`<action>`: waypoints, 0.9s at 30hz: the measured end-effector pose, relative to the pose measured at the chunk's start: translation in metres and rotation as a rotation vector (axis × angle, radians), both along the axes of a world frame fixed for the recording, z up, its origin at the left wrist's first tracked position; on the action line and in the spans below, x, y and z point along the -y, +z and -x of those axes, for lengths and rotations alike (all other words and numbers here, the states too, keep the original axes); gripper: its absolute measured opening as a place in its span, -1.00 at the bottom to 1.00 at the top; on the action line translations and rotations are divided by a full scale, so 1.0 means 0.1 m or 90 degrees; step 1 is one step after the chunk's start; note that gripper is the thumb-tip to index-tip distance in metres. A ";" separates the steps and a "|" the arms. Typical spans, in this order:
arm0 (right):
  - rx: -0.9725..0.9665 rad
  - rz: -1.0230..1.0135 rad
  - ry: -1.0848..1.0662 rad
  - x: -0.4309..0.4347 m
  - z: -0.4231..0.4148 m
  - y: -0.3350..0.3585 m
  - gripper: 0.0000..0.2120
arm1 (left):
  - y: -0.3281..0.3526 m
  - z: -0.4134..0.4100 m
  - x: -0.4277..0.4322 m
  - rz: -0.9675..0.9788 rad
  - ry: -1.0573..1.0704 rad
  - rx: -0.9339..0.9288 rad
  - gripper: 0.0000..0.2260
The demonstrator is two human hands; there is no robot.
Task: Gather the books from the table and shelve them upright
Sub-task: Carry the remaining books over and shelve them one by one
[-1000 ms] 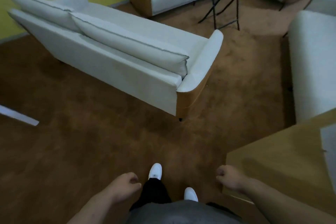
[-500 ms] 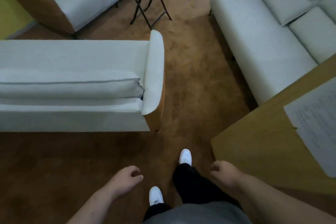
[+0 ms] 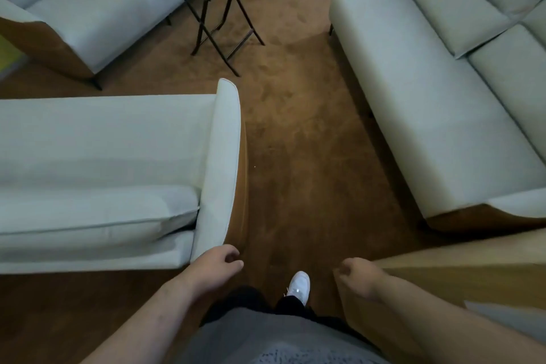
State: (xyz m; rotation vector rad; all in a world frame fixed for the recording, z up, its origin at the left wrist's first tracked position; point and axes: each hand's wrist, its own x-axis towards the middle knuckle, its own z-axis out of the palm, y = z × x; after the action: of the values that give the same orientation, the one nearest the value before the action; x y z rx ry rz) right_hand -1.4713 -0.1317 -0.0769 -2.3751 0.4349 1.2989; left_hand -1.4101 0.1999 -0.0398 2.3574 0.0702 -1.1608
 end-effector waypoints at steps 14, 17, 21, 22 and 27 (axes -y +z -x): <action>0.004 -0.027 -0.075 0.41 -2.30 0.10 -0.60 | -0.23 -2.42 0.54 0.021 -0.054 -0.010 -0.64; -0.013 0.021 -0.094 0.61 -2.82 0.17 -0.60 | -0.33 -3.03 0.51 0.009 -0.058 -0.023 -0.66; -0.022 0.046 -0.107 0.78 -3.49 0.26 -0.62 | -0.35 -3.73 0.50 0.001 -0.057 -0.037 -0.69; -0.015 0.047 -0.111 0.80 -3.65 0.26 -0.63 | -0.34 -3.89 0.50 -0.003 -0.055 -0.041 -0.70; 0.000 0.016 -0.081 0.79 -4.40 0.30 -0.64 | -0.32 -4.54 0.53 -0.017 -0.037 -0.045 -0.69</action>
State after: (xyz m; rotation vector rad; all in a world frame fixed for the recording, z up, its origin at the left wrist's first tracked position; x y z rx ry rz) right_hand -1.0310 -0.2108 -0.0468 -2.3257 0.5953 1.2426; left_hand -0.9556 0.1471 -0.0716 2.3552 0.0412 -1.2792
